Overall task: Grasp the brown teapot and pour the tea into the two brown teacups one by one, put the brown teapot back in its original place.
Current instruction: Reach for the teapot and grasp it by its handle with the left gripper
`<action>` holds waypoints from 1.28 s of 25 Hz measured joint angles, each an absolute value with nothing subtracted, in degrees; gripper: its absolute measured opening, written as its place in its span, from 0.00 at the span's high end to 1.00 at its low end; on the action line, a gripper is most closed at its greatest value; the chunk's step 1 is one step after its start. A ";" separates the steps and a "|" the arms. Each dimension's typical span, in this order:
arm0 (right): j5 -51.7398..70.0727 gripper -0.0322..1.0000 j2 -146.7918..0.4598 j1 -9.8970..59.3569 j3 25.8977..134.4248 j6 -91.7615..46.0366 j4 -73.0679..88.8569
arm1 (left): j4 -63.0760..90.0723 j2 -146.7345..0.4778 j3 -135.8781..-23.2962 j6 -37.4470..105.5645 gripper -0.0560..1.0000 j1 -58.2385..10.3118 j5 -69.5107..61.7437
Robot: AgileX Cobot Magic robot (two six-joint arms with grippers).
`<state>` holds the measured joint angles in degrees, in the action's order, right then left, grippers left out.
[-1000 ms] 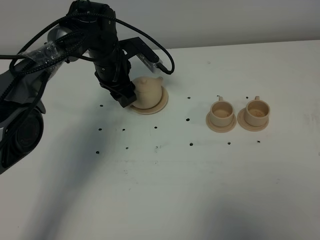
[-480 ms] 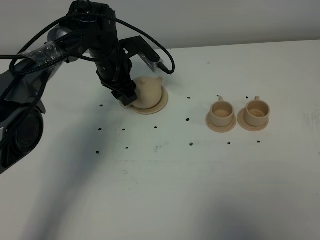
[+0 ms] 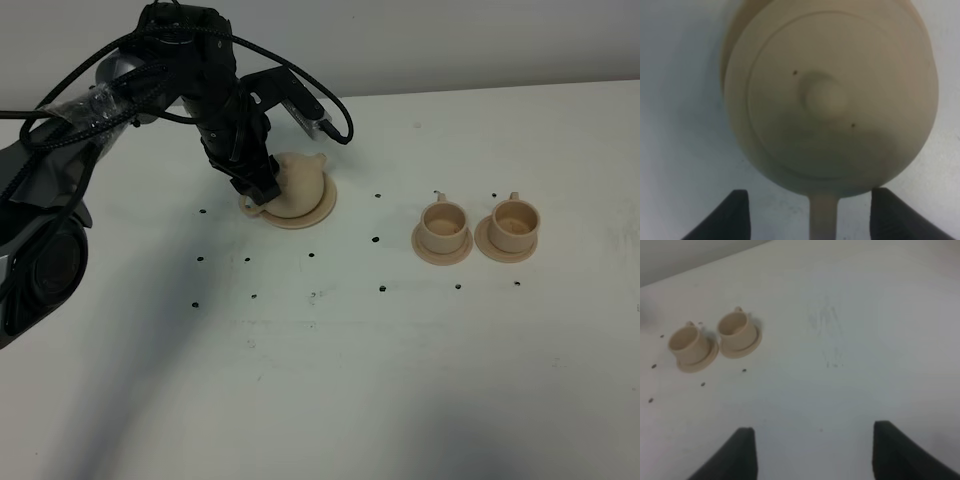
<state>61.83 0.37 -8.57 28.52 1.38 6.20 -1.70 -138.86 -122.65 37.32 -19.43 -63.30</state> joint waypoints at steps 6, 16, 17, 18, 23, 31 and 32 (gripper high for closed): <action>61.83 0.49 0.37 -8.57 28.52 1.38 6.20 | -0.83 -139.75 -122.65 37.84 0.45 -19.43 -64.06; 61.83 0.49 0.37 -8.57 28.52 1.38 6.20 | -0.51 -139.75 -122.65 38.83 0.46 -19.43 -63.54; 61.83 0.49 0.37 -8.57 28.52 1.38 6.20 | -0.51 -139.75 -122.65 38.83 0.46 -19.43 -63.48; 61.83 0.49 0.37 -8.57 28.52 1.38 6.20 | -0.51 -139.75 -122.65 38.83 0.47 -19.43 -63.37; 61.83 0.49 0.37 -8.57 28.52 1.38 6.20 | -0.51 -139.75 -122.65 38.83 0.52 -19.43 -63.43; 61.83 0.49 0.37 -8.57 28.52 1.38 6.20 | -0.61 -139.75 -122.65 38.83 0.67 -19.43 -64.11; 61.83 0.49 0.37 -8.57 28.52 1.38 6.20 | -0.55 -139.75 -122.65 38.83 0.69 -19.43 -64.12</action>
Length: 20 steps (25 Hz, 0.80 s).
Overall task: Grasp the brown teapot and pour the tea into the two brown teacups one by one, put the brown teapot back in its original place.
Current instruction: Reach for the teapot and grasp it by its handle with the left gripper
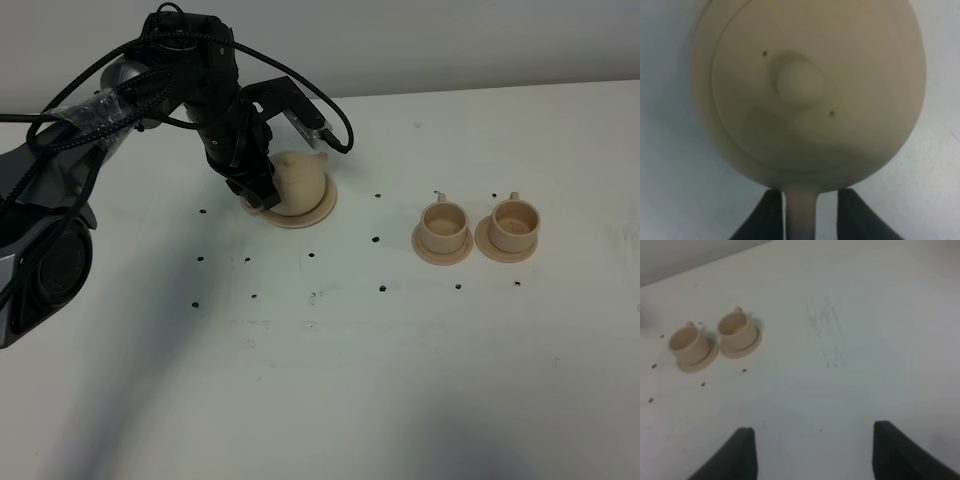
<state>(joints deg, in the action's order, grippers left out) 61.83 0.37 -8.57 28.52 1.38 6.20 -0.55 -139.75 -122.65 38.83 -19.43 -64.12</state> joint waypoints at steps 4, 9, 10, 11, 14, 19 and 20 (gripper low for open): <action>61.83 0.49 0.37 -8.57 28.52 1.38 6.20 | -0.38 -139.75 -122.65 38.83 0.75 -19.43 -64.12; 61.83 0.49 0.37 -8.57 28.52 1.38 6.20 | 0.00 -139.75 -122.65 38.83 0.81 -19.43 -64.12; 61.83 0.49 0.37 -8.57 28.52 1.38 6.20 | 0.30 -139.75 -122.65 38.83 0.83 -19.43 -64.12; 61.83 0.49 0.37 -8.57 28.52 1.38 6.20 | 0.42 -139.75 -122.65 38.83 0.84 -19.43 -64.07; 61.83 0.49 0.37 -8.57 28.52 1.38 6.20 | 0.42 -139.75 -122.65 39.30 0.84 -19.43 -63.97; 61.83 0.49 0.37 -8.57 28.52 1.38 6.20 | 0.69 -139.75 -122.65 39.89 0.84 -19.32 -64.02; 61.83 0.49 0.37 -8.57 28.52 1.38 6.20 | 0.69 -139.75 -122.65 39.89 0.84 -19.32 -64.13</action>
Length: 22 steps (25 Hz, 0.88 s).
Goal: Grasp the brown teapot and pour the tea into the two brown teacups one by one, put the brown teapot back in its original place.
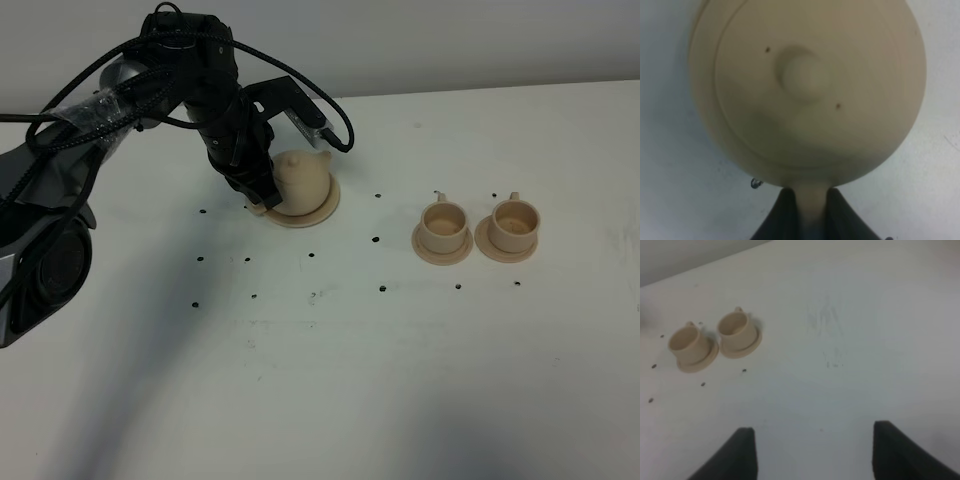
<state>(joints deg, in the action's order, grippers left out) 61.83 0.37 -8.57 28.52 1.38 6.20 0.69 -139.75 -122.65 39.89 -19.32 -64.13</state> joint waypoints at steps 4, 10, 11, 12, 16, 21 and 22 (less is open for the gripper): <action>61.83 0.49 0.37 -8.57 28.52 1.38 6.20 | 0.81 -139.75 -122.65 39.89 0.84 -19.32 -64.33; 61.83 0.49 0.37 -8.57 28.52 1.38 6.20 | 0.99 -139.33 -122.65 39.91 0.84 -19.32 -64.28; 61.83 0.49 0.37 -8.57 28.52 1.38 6.20 | 1.23 -139.12 -122.65 39.96 0.84 -19.32 -64.21; 61.83 0.49 0.37 -8.57 28.52 1.38 6.20 | 1.48 -139.02 -122.65 40.03 0.84 -19.32 -64.21; 61.83 0.49 0.37 -8.57 28.52 1.38 6.20 | 1.40 -138.32 -122.65 40.10 0.84 -19.43 -64.26; 61.83 0.49 0.37 -8.57 28.52 1.38 6.20 | 0.89 -137.44 -122.65 40.16 0.84 -19.43 -64.26; 61.83 0.49 0.37 -8.57 28.52 1.38 6.20 | 0.89 -137.17 -122.65 40.16 0.84 -19.43 -64.26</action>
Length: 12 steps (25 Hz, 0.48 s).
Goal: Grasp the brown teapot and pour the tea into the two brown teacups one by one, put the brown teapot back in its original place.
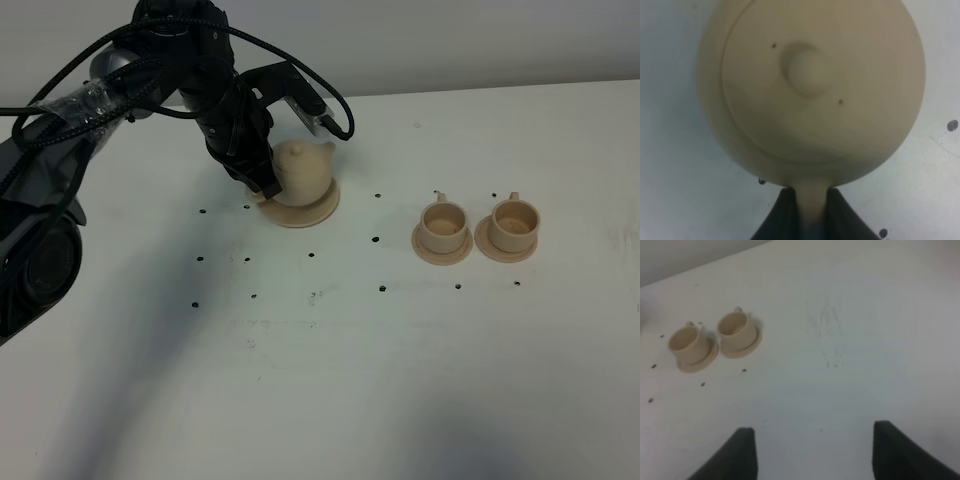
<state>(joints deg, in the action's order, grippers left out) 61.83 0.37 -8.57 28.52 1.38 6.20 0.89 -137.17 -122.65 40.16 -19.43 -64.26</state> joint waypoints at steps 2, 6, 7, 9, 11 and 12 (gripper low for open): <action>61.83 0.49 0.37 -8.57 28.52 1.38 6.20 | 0.84 -136.61 -122.65 40.16 0.84 -19.43 -64.13; 61.83 0.49 0.37 -8.57 28.52 1.38 6.20 | 2.57 -135.78 -122.65 40.61 0.84 -19.43 -63.27; 61.83 0.49 0.37 -8.57 28.52 1.38 6.20 | 3.63 -135.71 -122.65 41.04 0.84 -19.43 -63.10; 61.83 0.49 0.37 -8.57 28.52 1.38 6.20 | 5.30 -135.71 -122.65 41.89 0.84 -19.72 -62.65; 61.83 0.49 0.37 -8.57 28.52 1.38 6.20 | 5.66 -135.71 -122.65 42.53 0.84 -20.55 -62.45; 61.83 0.49 0.37 -8.57 28.52 1.38 6.20 | 5.74 -135.71 -122.65 42.77 0.84 -21.17 -62.45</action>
<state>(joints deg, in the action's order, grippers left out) 61.83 0.37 -8.57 28.52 1.38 6.20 5.74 -135.71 -122.65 42.77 -21.17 -62.45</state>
